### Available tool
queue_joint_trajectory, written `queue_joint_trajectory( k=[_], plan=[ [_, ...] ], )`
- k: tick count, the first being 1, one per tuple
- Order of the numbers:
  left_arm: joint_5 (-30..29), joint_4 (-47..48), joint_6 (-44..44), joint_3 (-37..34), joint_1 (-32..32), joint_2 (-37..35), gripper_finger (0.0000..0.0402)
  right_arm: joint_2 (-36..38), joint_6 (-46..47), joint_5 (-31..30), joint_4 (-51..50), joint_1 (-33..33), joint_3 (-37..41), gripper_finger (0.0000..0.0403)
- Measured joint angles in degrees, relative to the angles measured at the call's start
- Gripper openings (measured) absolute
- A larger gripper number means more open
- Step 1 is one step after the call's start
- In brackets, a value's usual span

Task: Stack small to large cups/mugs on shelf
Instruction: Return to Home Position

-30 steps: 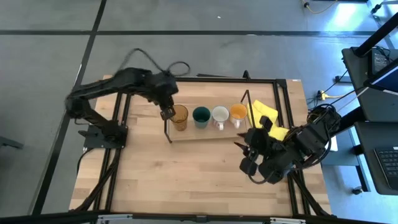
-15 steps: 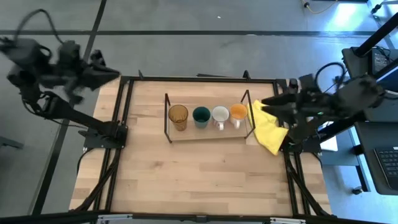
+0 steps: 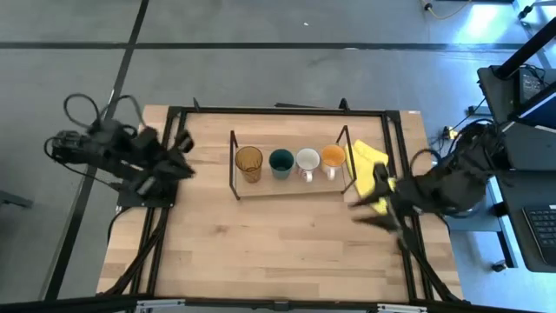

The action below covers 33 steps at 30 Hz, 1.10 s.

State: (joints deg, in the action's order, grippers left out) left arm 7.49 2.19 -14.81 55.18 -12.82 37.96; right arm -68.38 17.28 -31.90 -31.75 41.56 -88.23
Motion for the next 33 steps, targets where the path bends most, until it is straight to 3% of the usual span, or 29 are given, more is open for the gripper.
queue_joint_trajectory(
  k=[2,4,8,11,16,19,23,26,31,33],
  plan=[
    [-0.40,-9.47,-1.42,-9.49,-0.14,-7.29,0.0028,6.32,-5.89,3.54,13.73,1.52,11.35,0.0139],
    [-1.01,-12.74,-1.54,-15.82,-0.08,-14.93,0.0028,14.29,-8.49,5.80,21.00,2.04,20.49,0.0139],
    [-6.83,-6.62,0.17,-20.45,-0.06,-29.78,0.0028,31.07,-7.32,5.83,25.58,2.05,33.23,0.0139],
    [-7.22,0.35,2.27,-22.91,-0.06,-37.52,0.0028,39.84,-10.63,6.01,29.24,2.07,42.31,0.0139],
    [-15.49,4.45,2.68,-25.50,-0.06,-36.78,0.0028,50.18,-17.24,6.10,40.56,2.07,57.08,0.0139],
    [-21.98,4.06,2.16,-30.62,-0.02,-36.53,0.0028,53.88,-21.05,7.91,50.58,2.05,67.39,0.0139],
    [-18.55,-6.90,7.45,-34.23,-0.08,-37.78,0.0028,57.55,-25.84,15.55,68.72,2.09,79.61,0.0139],
    [-17.15,-0.32,6.69,-35.08,-0.13,-37.60,0.0028,58.35,-26.37,16.40,76.79,2.08,86.95,0.0139],
    [-21.28,10.31,0.27,-35.01,-0.12,-37.71,0.0028,58.69,-26.57,13.43,74.20,2.10,86.85,0.0139],
    [-28.28,14.79,-3.47,-34.99,-0.06,-37.75,0.0028,58.82,-26.86,10.32,73.05,2.10,86.91,0.0139]
  ],
)
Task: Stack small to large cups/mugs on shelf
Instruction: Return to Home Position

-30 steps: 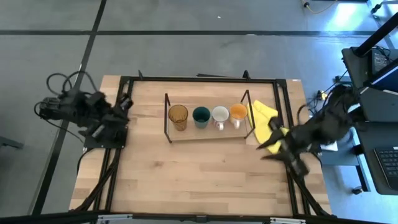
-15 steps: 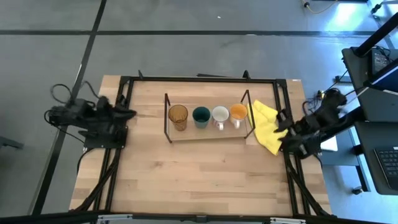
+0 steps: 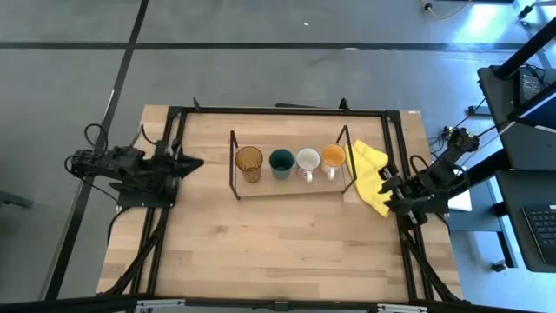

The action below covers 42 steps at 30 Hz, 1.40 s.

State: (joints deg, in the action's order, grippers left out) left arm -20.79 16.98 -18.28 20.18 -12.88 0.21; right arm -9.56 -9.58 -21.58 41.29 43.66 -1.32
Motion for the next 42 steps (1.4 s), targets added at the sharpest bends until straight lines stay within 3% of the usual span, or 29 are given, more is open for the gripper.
queue_joint_trajectory(
  k=[3,6,13,19,25,42],
  plan=[
    [-9.65,5.20,-4.36,0.00,0.00,0.04,0.0028,0.02,0.00,-5.17,-0.72,-0.02,0.22,0.0139],
    [-12.88,9.95,-5.52,0.00,0.00,0.04,0.0028,0.01,-0.03,-6.36,-3.30,-0.04,0.96,0.0139],
    [-11.54,22.17,-16.03,0.00,0.00,0.04,0.0028,-0.02,12.87,-7.09,-13.91,-0.04,0.96,0.0139],
    [-11.00,24.94,-20.81,0.00,0.00,0.04,0.0028,0.00,6.95,1.09,-15.77,-0.04,0.96,0.0139],
    [-3.12,31.38,-32.76,0.00,0.00,0.04,0.0028,-0.08,13.56,1.80,-25.27,-0.04,0.96,0.0139],
    [-2.65,31.42,-33.66,0.00,0.00,0.04,0.0028,-0.05,13.66,1.77,-29.18,-0.02,0.96,0.0139]
  ],
)
